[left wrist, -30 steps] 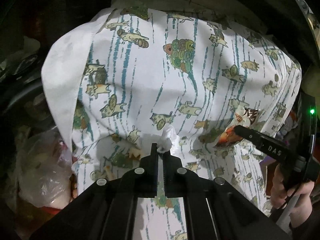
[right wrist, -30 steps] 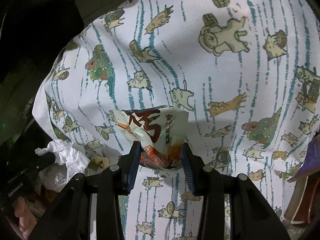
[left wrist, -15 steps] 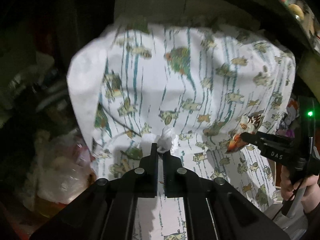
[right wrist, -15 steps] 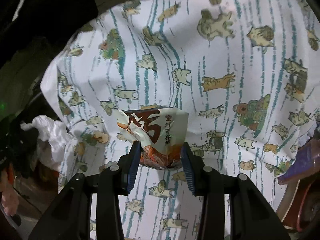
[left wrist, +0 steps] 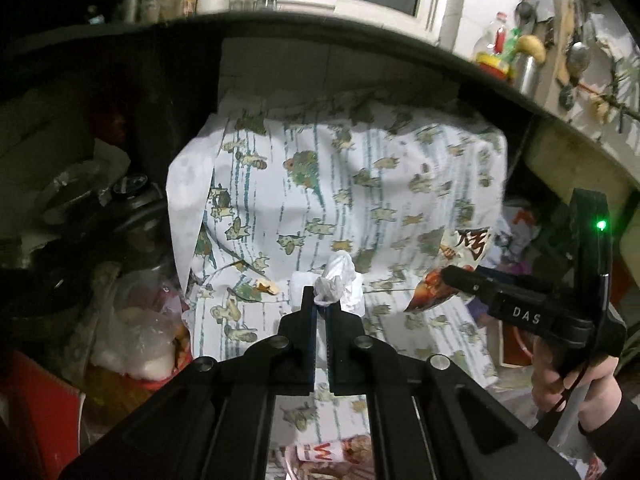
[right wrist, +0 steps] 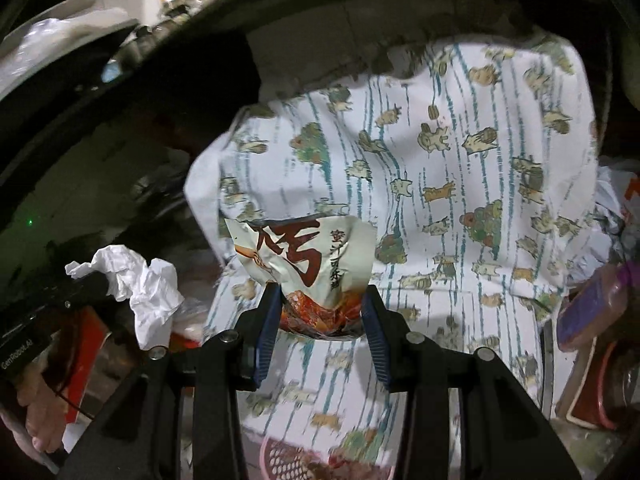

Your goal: Collect trash

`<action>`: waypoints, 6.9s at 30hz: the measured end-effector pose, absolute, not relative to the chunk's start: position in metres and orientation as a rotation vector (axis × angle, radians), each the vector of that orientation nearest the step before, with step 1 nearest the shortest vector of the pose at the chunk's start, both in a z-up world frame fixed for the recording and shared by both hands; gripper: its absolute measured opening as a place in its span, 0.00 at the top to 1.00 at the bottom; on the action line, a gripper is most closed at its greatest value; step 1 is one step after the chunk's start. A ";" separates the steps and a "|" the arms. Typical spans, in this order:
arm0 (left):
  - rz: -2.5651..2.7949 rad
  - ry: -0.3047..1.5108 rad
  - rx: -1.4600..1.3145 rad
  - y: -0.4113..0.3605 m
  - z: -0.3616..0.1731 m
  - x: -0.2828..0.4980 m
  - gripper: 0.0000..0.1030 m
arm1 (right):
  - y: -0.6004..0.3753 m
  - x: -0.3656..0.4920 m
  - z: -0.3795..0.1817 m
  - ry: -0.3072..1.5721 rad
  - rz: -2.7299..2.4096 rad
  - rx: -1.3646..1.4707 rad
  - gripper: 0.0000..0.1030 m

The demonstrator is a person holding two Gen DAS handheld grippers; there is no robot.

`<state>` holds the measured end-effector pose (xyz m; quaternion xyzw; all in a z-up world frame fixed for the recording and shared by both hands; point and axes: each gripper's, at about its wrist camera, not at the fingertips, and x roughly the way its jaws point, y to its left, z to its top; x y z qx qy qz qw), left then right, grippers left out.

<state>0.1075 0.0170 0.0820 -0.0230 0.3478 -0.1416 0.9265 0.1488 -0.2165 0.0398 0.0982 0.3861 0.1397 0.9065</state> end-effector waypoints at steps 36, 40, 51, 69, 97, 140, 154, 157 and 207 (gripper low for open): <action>-0.264 1.119 -0.114 -0.002 -0.071 0.034 0.95 | -0.195 0.051 -0.120 1.188 0.318 0.273 0.61; -0.277 1.177 -0.108 -0.006 -0.089 0.037 0.95 | -0.190 0.051 -0.132 1.218 0.315 0.264 0.59; -0.284 1.198 -0.127 -0.008 -0.095 0.045 0.83 | -0.192 0.055 -0.143 1.257 0.302 0.276 0.43; -0.123 1.031 -0.113 0.023 -0.057 0.045 0.43 | -0.199 0.054 -0.112 1.108 0.245 0.204 0.29; -0.062 0.844 -0.136 0.042 0.028 0.064 0.17 | -0.207 0.076 -0.057 0.984 0.244 0.226 0.24; 0.001 1.214 -0.248 0.095 -0.111 0.341 0.42 | -0.169 0.338 -0.098 1.131 0.247 0.467 0.18; 0.016 1.342 -0.284 0.087 -0.167 0.356 0.70 | -0.131 0.361 -0.133 1.212 0.262 0.476 0.18; 0.049 1.397 -0.257 0.084 -0.185 0.357 0.74 | -0.124 0.370 -0.147 1.256 0.272 0.484 0.24; 0.041 1.041 -0.111 0.100 -0.071 0.303 0.93 | -0.131 0.319 -0.098 1.036 0.316 0.178 0.59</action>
